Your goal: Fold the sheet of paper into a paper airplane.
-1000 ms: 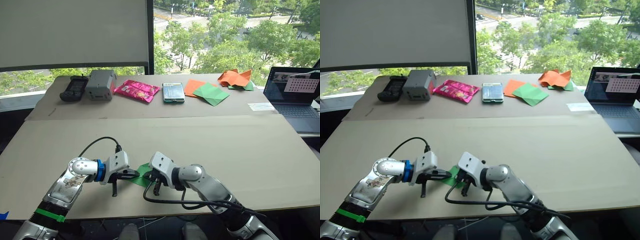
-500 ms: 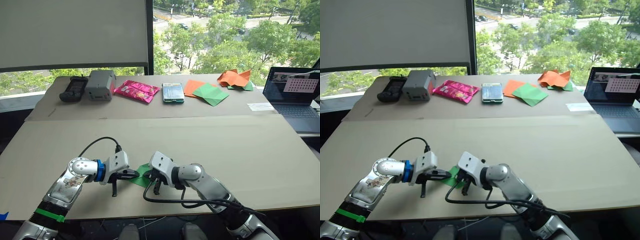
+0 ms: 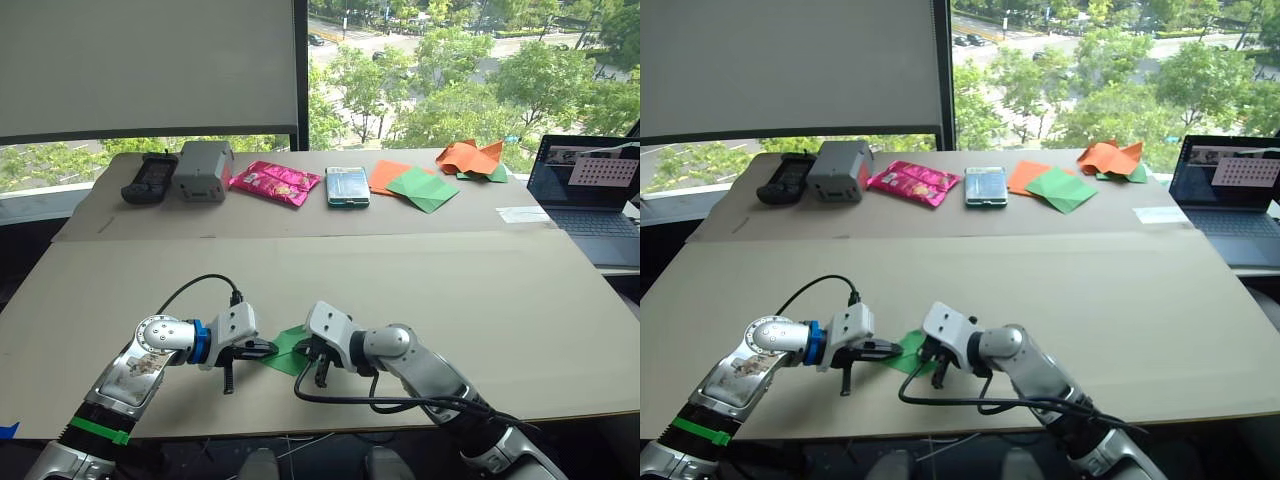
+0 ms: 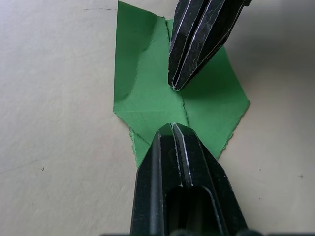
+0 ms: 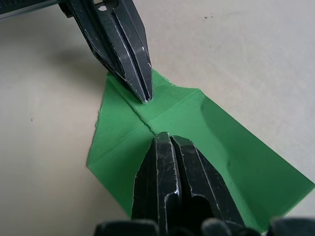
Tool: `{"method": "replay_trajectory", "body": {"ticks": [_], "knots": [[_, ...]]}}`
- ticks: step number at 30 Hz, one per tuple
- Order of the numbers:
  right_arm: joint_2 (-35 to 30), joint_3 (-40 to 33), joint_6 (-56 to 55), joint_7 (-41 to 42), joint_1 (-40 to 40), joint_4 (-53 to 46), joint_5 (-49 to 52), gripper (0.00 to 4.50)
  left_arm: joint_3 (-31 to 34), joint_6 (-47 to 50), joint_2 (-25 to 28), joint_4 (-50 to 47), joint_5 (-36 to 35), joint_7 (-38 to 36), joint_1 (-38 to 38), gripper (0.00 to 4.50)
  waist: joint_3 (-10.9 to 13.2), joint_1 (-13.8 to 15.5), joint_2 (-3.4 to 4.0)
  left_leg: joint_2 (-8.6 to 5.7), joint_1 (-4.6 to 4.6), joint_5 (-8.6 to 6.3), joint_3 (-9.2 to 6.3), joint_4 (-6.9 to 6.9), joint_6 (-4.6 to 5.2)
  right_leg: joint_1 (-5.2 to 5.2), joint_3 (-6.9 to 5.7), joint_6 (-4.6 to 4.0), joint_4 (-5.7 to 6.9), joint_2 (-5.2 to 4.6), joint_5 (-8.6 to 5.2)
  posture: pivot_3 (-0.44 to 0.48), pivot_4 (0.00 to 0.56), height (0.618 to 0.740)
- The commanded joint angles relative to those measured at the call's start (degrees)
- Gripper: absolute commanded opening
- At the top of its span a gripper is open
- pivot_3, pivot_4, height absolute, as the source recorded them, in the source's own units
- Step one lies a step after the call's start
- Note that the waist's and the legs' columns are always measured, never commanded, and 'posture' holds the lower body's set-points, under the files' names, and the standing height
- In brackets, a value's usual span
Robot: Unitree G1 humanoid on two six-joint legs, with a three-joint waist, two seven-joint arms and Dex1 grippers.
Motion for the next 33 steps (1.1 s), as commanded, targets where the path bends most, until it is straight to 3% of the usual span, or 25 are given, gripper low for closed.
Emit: {"method": "replay_trajectory", "body": {"ticks": [1,25,33], "knots": [[-1.53,-0.86,2.77,-0.47,1.35,2.17,-0.71,0.02,-0.7,0.12,0.81,0.52,0.78,-0.51,0.63,0.0,0.0,0.0,0.0,0.0,0.0,0.0,0.0,0.0,0.0,0.0,0.0,0.0,0.0,0.0,0.0,0.0,0.15,0.718],[-6.99,-6.38,3.53,-0.38,4.69,1.0,0.08,0.02,-0.77,-0.17,0.76,1.12,0.85,-0.67,0.13,0.0,-0.02,0.08,-0.02,-0.01,0.01,0.0,0.0,0.01,0.0,0.04,0.0,0.0,-0.07,-0.02,0.0,0.0,0.15,0.718],[-4.53,-12.75,1.14,1.66,4.08,-10.97,7.99,0.02,-0.75,-0.25,0.69,1.22,0.9,-0.73,-0.05,0.0,0.14,0.02,-0.02,0.0,-0.06,0.0,0.0,0.01,-0.01,-0.02,0.0,0.0,-0.11,-0.01,0.0,0.0,0.15,0.718]]}}
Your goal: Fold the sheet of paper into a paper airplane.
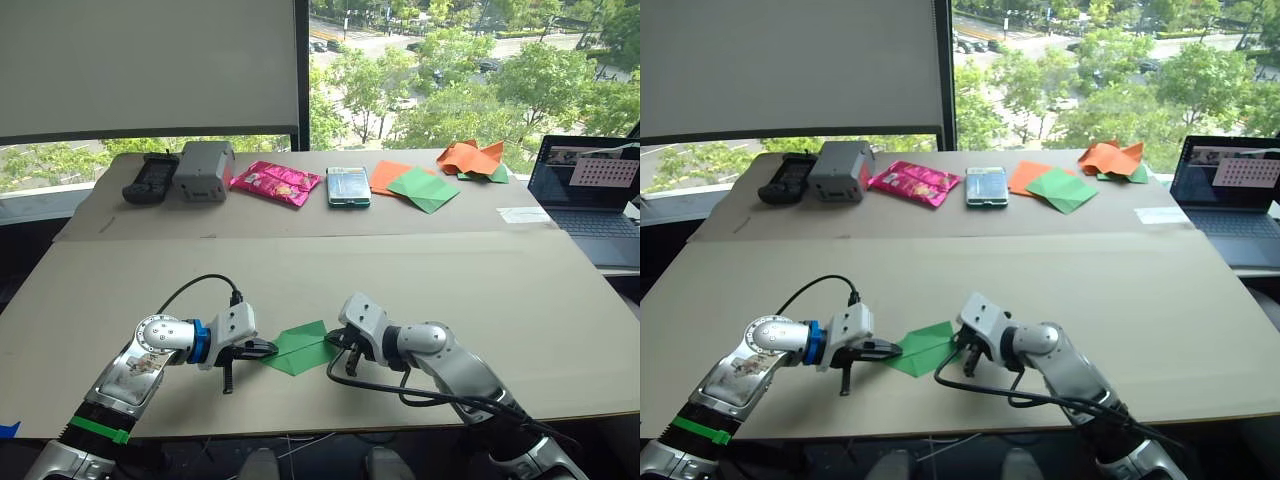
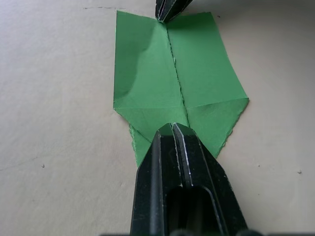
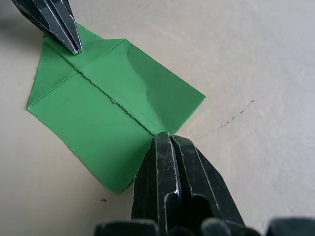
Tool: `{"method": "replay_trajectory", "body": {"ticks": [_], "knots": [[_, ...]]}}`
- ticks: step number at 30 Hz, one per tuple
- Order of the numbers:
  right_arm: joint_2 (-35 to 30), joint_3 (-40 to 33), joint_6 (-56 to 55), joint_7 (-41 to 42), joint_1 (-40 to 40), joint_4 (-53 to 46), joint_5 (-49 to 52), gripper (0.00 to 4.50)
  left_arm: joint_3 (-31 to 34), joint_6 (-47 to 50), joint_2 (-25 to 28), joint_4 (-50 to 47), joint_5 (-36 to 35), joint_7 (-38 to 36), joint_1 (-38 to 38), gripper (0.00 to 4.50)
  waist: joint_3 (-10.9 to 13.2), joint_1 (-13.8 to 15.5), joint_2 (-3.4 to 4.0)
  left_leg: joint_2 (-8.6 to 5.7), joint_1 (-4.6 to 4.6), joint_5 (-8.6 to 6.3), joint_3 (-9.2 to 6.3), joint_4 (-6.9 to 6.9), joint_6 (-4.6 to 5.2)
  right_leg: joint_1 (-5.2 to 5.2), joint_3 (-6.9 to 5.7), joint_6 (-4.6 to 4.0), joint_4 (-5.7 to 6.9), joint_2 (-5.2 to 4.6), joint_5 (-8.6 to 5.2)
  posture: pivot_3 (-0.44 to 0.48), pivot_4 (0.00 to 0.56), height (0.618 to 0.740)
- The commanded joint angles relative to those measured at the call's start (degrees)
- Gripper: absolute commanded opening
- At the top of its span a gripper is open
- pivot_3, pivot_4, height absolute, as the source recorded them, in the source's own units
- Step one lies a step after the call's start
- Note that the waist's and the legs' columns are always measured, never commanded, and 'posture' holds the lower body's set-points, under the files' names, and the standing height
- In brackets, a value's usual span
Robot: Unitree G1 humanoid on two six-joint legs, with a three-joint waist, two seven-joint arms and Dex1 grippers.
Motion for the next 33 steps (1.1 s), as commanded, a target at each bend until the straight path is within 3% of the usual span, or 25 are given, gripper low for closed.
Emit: {"method": "replay_trajectory", "body": {"ticks": [1,5,15,25,33], "knots": [[1.66,-3.03,-0.64,1.33,-1.12,-7.5,4.86,0.02,-0.7,0.36,0.6,0.58,0.89,-0.22,0.33,0.0,0.1,-0.11,0.04,0.0,-0.03,0.0,0.0,0.0,0.0,-0.04,0.0,0.0,0.0,0.0,0.0,0.0,0.15,0.718],[3.46,-1.0,0.24,0.56,-2.54,-8.43,5.21,0.02,-0.71,0.43,0.64,0.28,0.83,-0.13,0.52,0.0,0.11,-0.2,0.04,0.01,-0.04,0.0,-0.01,-0.03,0.01,-0.13,0.0,0.0,0.05,0.03,0.0,0.0,0.15,0.718],[4.52,6.11,-3.41,-1.86,-3.15,1.28,-0.93,0.02,-0.41,0.91,0.88,-0.47,0.57,0.06,0.66,0.0,0.14,-0.2,-0.05,0.0,-0.11,0.0,0.01,-0.04,0.01,-0.21,0.0,0.0,0.03,0.01,0.0,0.0,0.15,0.718],[4.17,7.66,-1.89,-2.28,-2.7,6.27,-3.9,0.02,-1.1,3.9,-0.69,-3.72,-0.97,-0.41,-1.34,0.0,0.11,-0.17,-0.07,0.0,-0.09,0.0,0.0,-0.04,0.01,-0.19,0.0,0.0,0.04,0.02,0.0,0.0,0.15,0.718],[4.19,8.2,-0.55,-2.45,-2.78,5.93,-4.16,0.02,-4.29,2.87,-4.1,-0.87,1.61,0.86,-3.28,0.0,0.1,-0.16,-0.09,0.0,-0.09,0.0,0.0,-0.03,0.01,-0.16,0.0,0.0,0.05,0.04,0.0,0.0,0.15,0.718]]}}
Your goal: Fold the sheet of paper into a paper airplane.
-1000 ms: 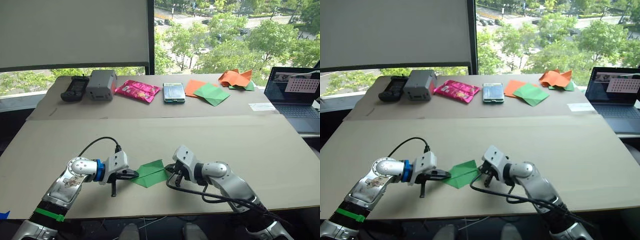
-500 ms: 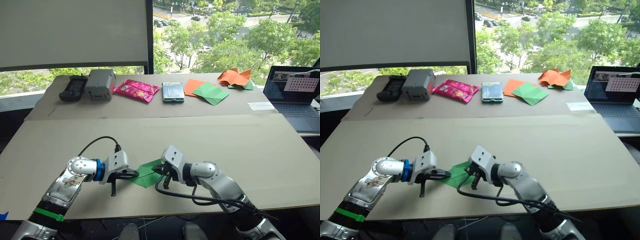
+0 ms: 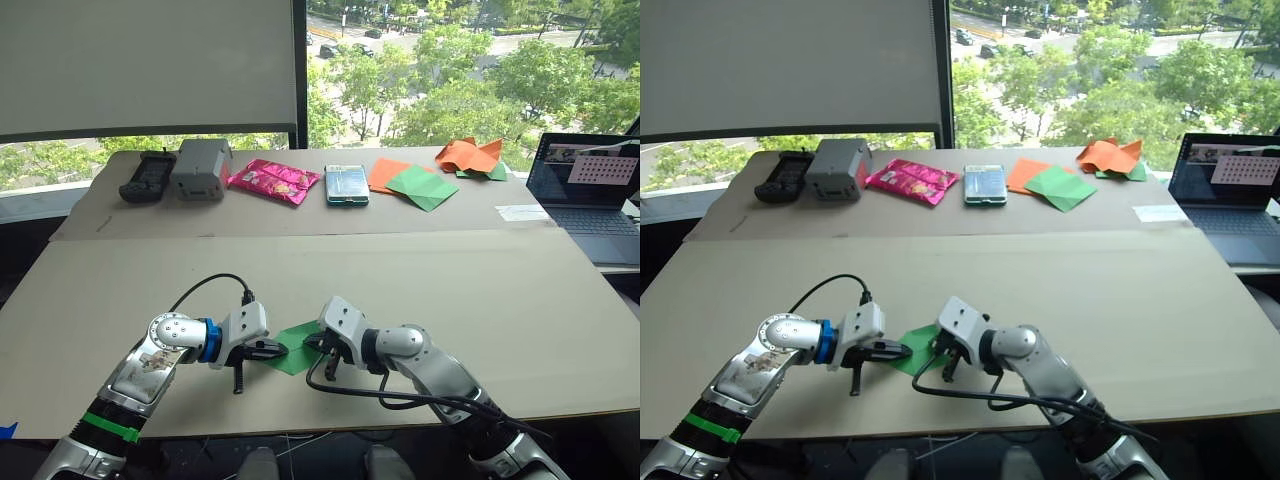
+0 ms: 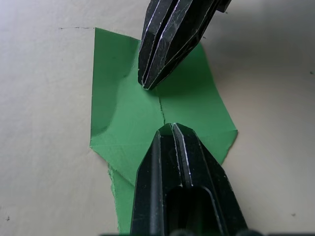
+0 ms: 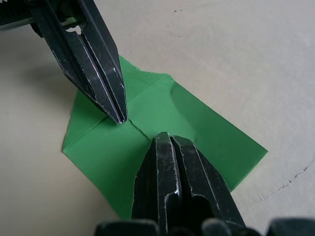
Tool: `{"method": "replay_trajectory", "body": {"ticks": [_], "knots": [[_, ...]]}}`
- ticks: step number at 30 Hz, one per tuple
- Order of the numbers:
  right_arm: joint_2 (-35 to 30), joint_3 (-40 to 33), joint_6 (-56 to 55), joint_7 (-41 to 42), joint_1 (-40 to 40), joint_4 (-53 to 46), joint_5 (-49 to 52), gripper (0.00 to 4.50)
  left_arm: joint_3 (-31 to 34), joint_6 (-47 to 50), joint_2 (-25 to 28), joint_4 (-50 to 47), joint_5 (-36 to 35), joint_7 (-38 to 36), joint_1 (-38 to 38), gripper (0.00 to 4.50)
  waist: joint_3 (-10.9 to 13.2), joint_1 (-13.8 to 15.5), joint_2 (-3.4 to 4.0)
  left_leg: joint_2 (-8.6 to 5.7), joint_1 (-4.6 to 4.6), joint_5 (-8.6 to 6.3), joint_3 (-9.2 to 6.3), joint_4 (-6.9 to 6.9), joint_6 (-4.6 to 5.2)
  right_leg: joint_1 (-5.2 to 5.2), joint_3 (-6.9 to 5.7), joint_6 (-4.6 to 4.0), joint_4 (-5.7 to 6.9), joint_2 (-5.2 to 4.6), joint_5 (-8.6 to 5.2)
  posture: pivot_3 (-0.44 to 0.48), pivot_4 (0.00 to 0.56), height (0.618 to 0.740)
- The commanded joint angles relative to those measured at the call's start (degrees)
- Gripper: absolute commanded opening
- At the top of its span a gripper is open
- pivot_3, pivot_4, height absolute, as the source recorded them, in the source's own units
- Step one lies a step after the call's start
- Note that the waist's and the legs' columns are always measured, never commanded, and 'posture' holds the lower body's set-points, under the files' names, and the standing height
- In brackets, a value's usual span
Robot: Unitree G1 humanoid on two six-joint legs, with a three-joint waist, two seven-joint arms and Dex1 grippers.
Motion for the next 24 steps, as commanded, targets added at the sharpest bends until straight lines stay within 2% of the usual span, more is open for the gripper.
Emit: {"method": "replay_trajectory", "body": {"ticks": [1,7,16,24], "knots": [[-0.64,1.24,2.86,-0.49,0.41,1.46,-1.7,0.02,-1.06,-0.99,-0.04,0.88,1.37,0.4,-0.66,0.0,-0.03,-0.04,0.0,0.0,0.01,0.0,0.0,0.0,0.0,0.0,0.0,0.0,0.0,0.0,0.0,0.0,0.15,0.718],[-0.61,1.06,3.53,-0.66,0.19,1.16,-1.5,0.02,-1.21,-3.01,1.75,1.99,2.84,0.47,0.81,0.0,-0.05,-0.04,0.02,0.0,0.08,0.0,-0.01,0.0,0.0,0.08,0.0,0.0,0.02,0.0,0.0,0.0,0.15,0.718],[-0.31,1.47,3.52,-0.71,-0.14,1.74,-1.43,0.02,4.81,5.8,-1.13,-0.06,-5.47,2.81,0.01,0.0,-0.03,-0.07,-0.01,0.0,0.15,0.0,-0.02,0.0,0.0,0.13,0.0,0.0,0.02,-0.01,0.0,0.0,0.15,0.718],[-0.14,1.54,3.87,-0.83,-0.42,1.59,-1.22,0.02,2.45,3.94,0.2,-0.5,-2.52,2.71,2.02,0.0,-0.04,-0.17,-0.02,0.0,0.16,0.0,-0.02,0.0,0.0,0.14,0.0,0.0,0.03,0.0,0.0,0.0,0.15,0.718]]}}
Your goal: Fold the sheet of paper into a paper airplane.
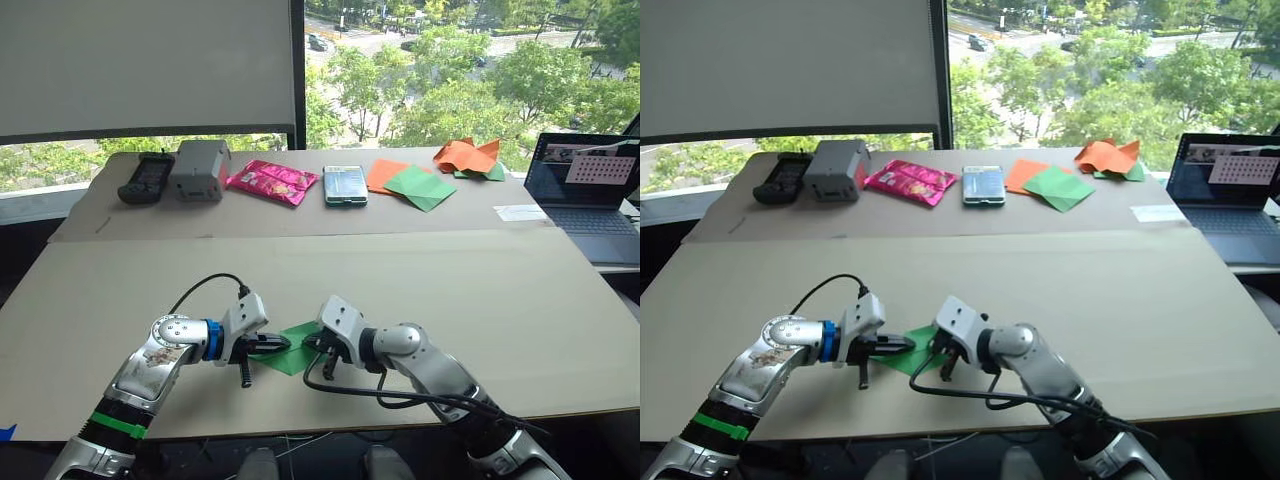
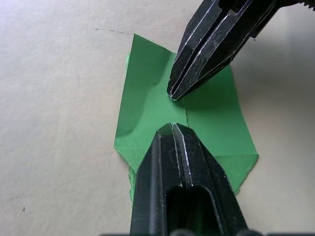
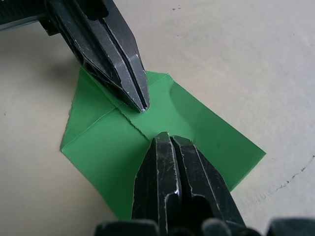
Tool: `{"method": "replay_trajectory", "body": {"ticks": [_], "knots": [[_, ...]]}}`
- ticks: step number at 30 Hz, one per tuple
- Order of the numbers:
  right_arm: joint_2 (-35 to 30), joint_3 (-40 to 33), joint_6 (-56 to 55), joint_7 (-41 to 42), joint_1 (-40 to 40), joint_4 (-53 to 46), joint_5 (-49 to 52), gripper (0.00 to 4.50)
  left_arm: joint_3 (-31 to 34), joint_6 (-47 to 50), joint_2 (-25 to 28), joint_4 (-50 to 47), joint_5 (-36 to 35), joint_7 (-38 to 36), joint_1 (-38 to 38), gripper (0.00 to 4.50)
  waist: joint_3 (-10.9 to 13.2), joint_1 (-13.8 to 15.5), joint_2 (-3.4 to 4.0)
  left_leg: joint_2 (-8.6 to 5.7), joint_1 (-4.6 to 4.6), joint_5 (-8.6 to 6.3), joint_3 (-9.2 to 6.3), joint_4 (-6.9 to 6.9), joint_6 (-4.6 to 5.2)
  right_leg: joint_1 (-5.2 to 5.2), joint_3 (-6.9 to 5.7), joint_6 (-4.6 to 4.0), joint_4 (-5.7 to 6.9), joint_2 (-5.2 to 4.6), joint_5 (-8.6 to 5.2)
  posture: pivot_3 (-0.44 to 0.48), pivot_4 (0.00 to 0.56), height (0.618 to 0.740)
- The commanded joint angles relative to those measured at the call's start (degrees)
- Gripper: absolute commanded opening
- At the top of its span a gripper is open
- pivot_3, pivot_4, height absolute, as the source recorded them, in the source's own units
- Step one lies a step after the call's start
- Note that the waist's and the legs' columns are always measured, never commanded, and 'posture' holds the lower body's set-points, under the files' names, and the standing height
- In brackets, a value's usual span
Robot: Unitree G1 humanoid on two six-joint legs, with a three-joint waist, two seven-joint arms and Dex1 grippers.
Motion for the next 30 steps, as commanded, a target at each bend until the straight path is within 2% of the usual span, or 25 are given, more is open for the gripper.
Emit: {"method": "replay_trajectory", "body": {"ticks": [1,6,13,30], "knots": [[-0.4,0.68,2.32,-0.38,0.52,1.72,-1.21,0.02,-0.88,-1.25,1.13,-0.99,1.25,-0.2,0.52,0.0,-0.01,0.0,-0.01,0.0,0.01,0.0,0.0,0.0,0.0,0.0,0.0,0.0,0.0,0.0,0.0,0.0,0.15,0.718],[-0.32,0.41,2.86,-0.52,0.32,1.54,-1.03,0.02,-2.57,-4.0,2.48,1.04,4.62,0.32,1.26,0.0,-0.04,-0.01,0.02,0.0,0.02,0.0,0.0,0.0,0.0,0.0,0.0,0.0,-0.01,-0.01,0.0,0.0,0.15,0.718],[-0.11,0.28,3.32,-0.44,0.2,1.27,-0.82,0.02,-1.43,-2.62,2.66,1.03,3.14,0.18,2.1,0.0,-0.09,-0.03,0.05,0.0,0.05,0.0,0.0,0.0,0.0,0.01,0.0,0.0,0.0,-0.02,0.0,0.0,0.15,0.718],[-0.06,0.14,3.41,0.02,-0.31,1.71,-0.56,0.02,2.16,-2.23,7.57,-0.87,2.1,0.04,9.03,0.0,-0.17,-0.53,0.2,0.01,0.13,-0.01,0.0,-0.05,-0.01,-0.01,0.0,0.0,0.0,-0.03,0.0,0.0,0.15,0.718]]}}
